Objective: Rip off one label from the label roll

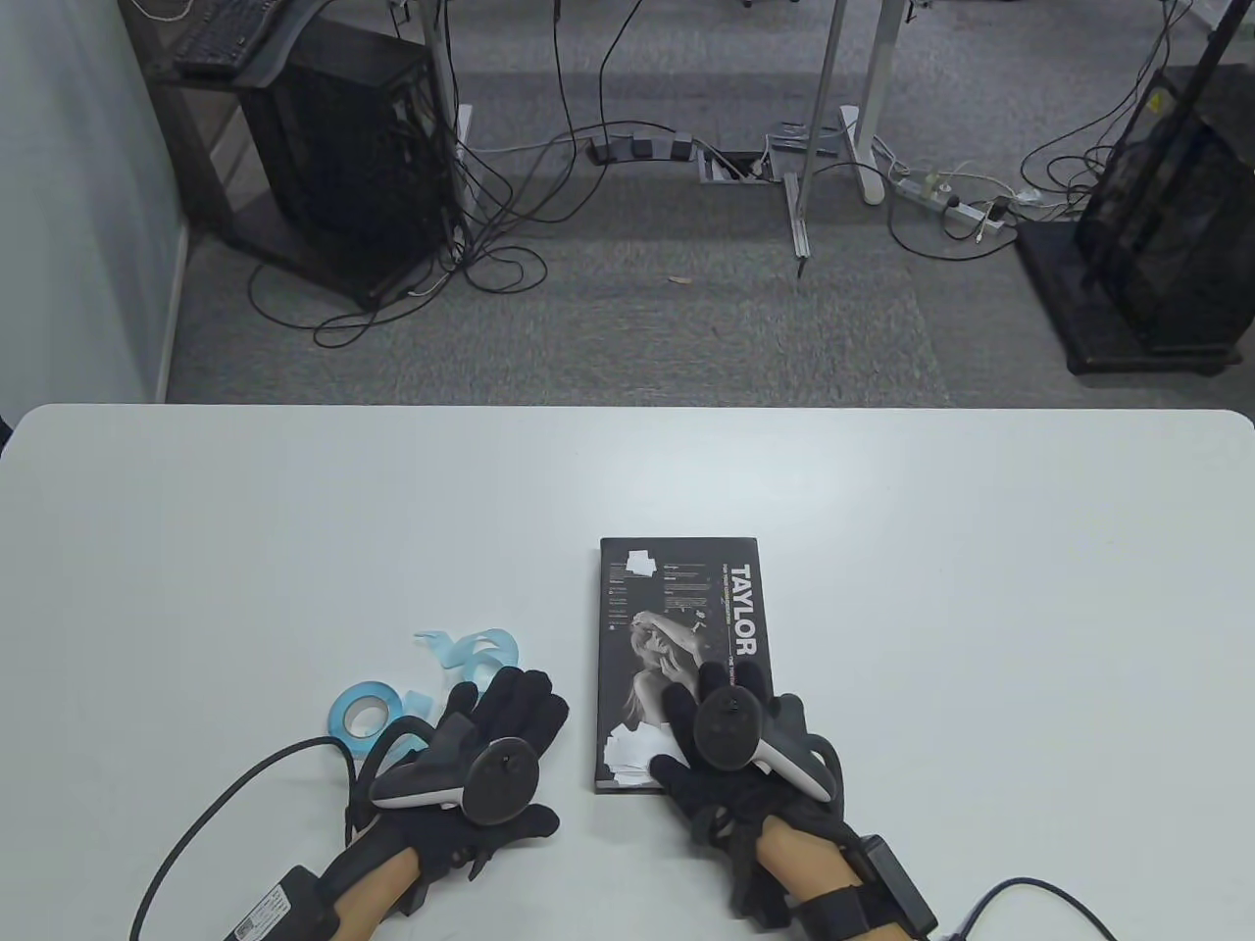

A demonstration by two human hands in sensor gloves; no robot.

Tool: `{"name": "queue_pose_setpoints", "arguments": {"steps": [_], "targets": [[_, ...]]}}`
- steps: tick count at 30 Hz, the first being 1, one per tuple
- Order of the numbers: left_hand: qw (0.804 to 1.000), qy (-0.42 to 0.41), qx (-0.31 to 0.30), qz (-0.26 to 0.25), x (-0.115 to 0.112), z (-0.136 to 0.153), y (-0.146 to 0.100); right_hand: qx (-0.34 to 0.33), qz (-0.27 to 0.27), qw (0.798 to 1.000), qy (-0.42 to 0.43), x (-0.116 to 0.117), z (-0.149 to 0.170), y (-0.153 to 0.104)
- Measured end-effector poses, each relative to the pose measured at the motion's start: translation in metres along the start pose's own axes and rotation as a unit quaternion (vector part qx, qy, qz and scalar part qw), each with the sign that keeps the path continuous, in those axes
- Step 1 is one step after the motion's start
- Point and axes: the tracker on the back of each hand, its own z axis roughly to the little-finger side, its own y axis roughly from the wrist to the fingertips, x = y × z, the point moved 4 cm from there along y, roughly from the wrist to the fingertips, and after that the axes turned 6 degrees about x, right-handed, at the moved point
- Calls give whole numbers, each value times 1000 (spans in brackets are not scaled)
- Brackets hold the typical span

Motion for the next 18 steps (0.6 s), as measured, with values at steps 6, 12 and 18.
{"name": "queue_pose_setpoints", "arguments": {"steps": [6,12,18], "targets": [[1000,1,-4,2,-1,-2,-1,-2,15,1000,0,-1,-17,13],[1000,-5,3,6,-2,4,-2,-8,45,999,2,-4,-23,21],[1000,-16,19,9,-3,17,-6,-31,45,996,64,-10,-18,19]]}}
